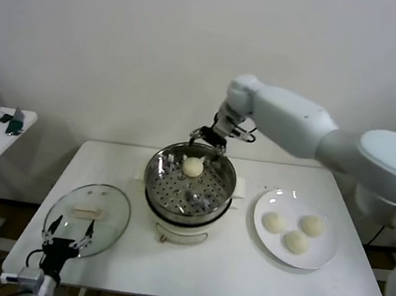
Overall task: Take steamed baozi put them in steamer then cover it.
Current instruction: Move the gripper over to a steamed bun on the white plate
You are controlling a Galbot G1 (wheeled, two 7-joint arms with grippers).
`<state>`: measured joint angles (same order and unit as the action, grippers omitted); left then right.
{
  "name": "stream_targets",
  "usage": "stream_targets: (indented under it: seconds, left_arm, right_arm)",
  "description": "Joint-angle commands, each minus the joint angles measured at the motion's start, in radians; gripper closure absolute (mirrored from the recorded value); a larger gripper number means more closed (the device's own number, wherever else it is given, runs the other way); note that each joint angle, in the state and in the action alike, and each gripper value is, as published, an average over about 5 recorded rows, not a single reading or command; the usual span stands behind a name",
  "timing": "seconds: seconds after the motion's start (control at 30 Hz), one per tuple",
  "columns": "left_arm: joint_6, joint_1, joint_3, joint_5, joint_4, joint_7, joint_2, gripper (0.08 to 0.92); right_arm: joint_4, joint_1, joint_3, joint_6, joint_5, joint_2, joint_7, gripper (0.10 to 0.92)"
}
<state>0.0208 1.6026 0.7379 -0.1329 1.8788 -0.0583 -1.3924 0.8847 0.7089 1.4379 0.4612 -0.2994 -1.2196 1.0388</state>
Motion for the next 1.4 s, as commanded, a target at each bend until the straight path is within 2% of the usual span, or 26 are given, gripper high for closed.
stream_targets:
  seconds: [0.03,0.27,0.37,0.57,0.93,1.4]
  left_arm:
    - [0.002,0.002,0.002,-0.001,0.014,-0.001,-0.003,0.177]
    - [0.005,0.000,-0.001,0.002,0.025,-0.002,-0.013,0.177]
    - [0.005,0.001,-0.001,0.004,0.024,-0.002,-0.016,0.177]
    - [0.001,0.009,0.005,0.006,0.026,-0.002,-0.022,0.177]
    - [-0.004,0.020,0.017,0.014,0.023,-0.002,-0.037,0.177]
    - [-0.016,0.020,0.017,0.018,0.001,0.000,-0.029,0.177]
  right_arm:
    - [0.281,0.291,0.358,-0.471,-0.383,0.373,0.047,0.203]
    - [0.513,0.249,0.464,-0.693,-0.448,0.603,-0.098,0.203]
    - [0.540,0.163,0.421,-0.733,-0.430,0.641,-0.134,0.203]
    - [0.464,-0.038,0.273,-0.749,-0.336,0.613,-0.144,0.203]
    - [0.238,-0.252,0.113,-0.711,-0.183,0.414,-0.113,0.203]
    - [0.131,-0.365,0.058,-0.709,-0.077,0.320,-0.150,0.203]
